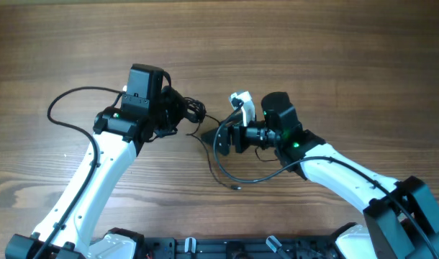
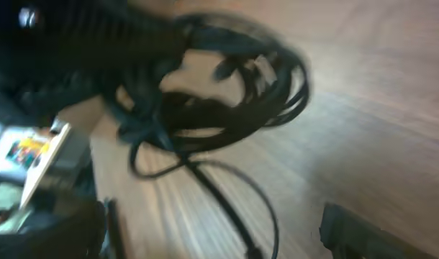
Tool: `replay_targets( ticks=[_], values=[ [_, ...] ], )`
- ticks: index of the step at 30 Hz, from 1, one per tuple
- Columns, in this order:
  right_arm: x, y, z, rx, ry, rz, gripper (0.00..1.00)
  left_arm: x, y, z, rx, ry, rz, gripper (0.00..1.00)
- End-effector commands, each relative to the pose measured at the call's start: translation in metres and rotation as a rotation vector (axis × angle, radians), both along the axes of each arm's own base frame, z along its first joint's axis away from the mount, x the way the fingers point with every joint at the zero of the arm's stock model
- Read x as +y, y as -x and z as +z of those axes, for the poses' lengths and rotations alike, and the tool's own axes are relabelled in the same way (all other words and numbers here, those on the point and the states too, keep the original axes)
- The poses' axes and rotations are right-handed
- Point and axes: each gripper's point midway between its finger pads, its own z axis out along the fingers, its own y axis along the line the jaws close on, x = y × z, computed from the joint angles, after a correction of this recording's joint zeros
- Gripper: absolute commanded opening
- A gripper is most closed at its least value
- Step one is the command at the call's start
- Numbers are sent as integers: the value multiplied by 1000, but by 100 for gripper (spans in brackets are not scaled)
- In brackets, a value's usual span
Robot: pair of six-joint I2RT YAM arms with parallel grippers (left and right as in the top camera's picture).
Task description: Untangle cables
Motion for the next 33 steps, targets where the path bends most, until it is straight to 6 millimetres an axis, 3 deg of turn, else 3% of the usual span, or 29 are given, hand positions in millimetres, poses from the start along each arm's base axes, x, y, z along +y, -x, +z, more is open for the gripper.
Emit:
replay_targets(
  ticks=[1,4,7,8,11,15,19,22,28,32,33],
  values=[
    [-1,-18,7,-40,-1,-84,95,-1,-2,1,54,75,138,4],
    [-2,-23,10,-68,-3,-102,64,-9,1,2,43,64,100,4],
    [-7,-26,7,-56,5,-115,9,-8,2,1,-52,-80,-142,4],
    [-9,-25,5,-44,9,-114,5,-8,2,1,-74,-110,-193,4],
    [-11,-14,0,26,1,-60,5,-8,-3,4,-142,-175,-287,4],
    [-12,6,6,57,-53,72,5,-18,-3,8,-277,-295,-568,4],
    [-5,18,21,41,-119,160,5,-60,17,14,-394,-262,-858,4],
    [-5,14,21,42,-115,137,5,-92,35,17,-475,-287,-1027,4],
    [-4,3,30,54,-148,79,6,-119,45,29,-543,-214,-1082,4],
    [-4,2,30,51,-147,77,7,-123,40,36,-482,-109,-936,4],
    [-4,2,30,51,-147,76,13,-123,40,36,-451,-81,-894,4]
  ],
)
